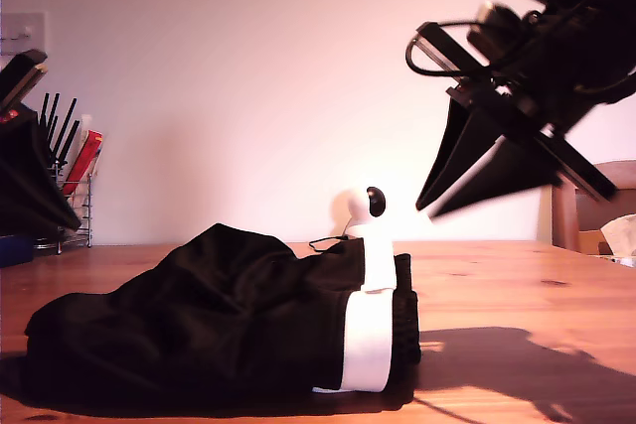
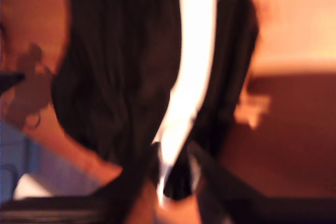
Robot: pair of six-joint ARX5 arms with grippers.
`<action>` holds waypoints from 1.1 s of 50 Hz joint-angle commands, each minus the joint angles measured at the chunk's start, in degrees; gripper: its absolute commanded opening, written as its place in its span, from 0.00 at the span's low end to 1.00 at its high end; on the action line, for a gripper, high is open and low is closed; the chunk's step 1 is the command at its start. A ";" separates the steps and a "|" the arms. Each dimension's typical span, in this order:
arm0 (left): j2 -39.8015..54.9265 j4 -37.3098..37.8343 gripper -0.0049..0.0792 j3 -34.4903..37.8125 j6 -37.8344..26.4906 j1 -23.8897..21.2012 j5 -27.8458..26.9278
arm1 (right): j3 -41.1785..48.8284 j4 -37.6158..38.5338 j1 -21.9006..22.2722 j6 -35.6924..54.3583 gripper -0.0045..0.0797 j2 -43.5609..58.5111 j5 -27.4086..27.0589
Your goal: Fold the shorts in front of you. After folding it, place it to the left side.
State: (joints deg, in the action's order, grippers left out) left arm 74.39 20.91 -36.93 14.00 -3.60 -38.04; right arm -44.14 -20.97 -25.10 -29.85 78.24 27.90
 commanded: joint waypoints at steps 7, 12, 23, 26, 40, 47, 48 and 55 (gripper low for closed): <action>2.93 0.37 0.74 1.33 0.44 0.07 -0.83 | -0.22 -0.79 -2.34 -1.92 0.69 0.52 1.70; 5.01 0.11 0.75 1.33 0.61 0.07 -1.92 | -0.22 -0.72 -3.08 -3.39 0.70 1.22 2.21; 7.82 -0.13 0.82 1.33 -0.46 0.04 -1.90 | -0.22 -1.70 -4.17 -3.76 0.70 1.97 1.27; 7.91 -0.39 0.82 1.33 -0.46 -0.24 -1.29 | -0.22 -1.66 -4.20 -3.76 0.70 2.12 0.61; 10.32 -1.44 0.82 1.33 -0.04 -1.09 1.20 | -0.22 -1.53 -5.44 -3.30 0.70 6.08 -1.57; 13.27 -1.33 0.82 1.33 -0.04 -2.05 0.50 | -0.22 -0.83 -6.84 -3.91 0.70 8.50 -1.40; 13.57 -1.36 0.82 1.33 -0.04 -2.25 0.37 | -0.22 -0.70 -7.04 -4.22 0.70 8.79 -1.42; 15.02 -1.60 0.82 1.33 -0.04 -3.72 0.39 | -0.22 0.98 -8.17 -4.74 0.70 10.69 -1.22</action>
State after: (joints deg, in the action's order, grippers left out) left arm 87.70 19.25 -36.93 14.22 -6.42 -37.80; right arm -44.14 -21.17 -32.80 -34.26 87.81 26.52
